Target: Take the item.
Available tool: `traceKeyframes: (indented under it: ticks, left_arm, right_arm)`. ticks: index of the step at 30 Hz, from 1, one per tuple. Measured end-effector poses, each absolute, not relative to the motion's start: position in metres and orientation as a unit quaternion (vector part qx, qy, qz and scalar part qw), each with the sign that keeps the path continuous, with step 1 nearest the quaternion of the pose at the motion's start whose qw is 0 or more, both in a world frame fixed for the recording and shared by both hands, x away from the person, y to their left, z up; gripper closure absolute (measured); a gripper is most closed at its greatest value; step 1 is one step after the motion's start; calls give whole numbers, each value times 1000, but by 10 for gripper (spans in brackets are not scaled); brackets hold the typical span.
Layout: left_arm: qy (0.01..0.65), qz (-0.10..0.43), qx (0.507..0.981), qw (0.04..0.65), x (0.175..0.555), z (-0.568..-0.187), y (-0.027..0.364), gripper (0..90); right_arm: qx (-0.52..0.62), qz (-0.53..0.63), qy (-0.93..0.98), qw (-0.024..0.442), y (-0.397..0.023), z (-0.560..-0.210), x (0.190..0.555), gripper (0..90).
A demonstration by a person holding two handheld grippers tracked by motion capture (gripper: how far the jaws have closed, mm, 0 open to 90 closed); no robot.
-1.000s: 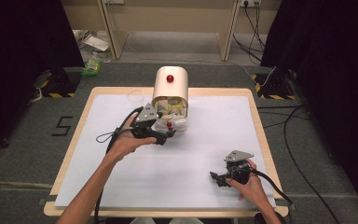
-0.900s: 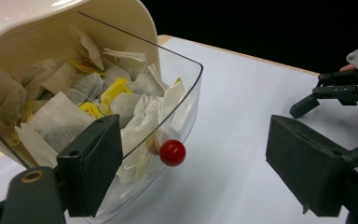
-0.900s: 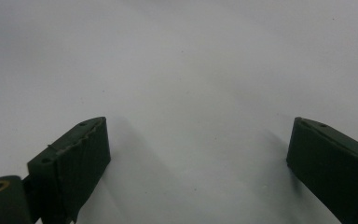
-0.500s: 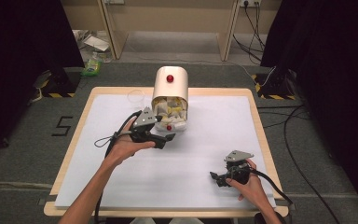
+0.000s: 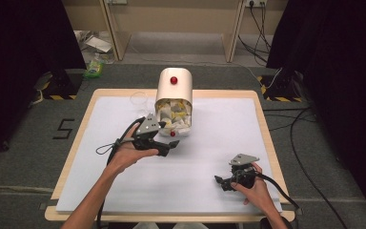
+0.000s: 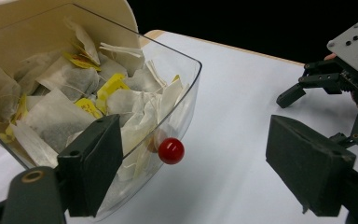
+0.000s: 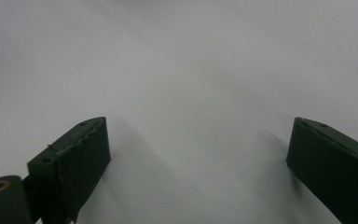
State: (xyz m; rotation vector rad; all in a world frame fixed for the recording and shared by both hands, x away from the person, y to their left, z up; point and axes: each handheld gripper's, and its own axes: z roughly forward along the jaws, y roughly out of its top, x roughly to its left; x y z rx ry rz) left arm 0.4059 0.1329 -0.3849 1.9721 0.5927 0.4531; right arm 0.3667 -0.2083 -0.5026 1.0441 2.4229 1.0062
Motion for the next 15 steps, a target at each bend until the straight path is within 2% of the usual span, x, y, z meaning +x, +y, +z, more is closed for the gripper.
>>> traceKeyframes:
  ticks: [15]
  left_arm:
    - [247,188,810,497,398,-388,133,188]
  right_arm:
    - [366,352,847,158,-208,-503,367,66]
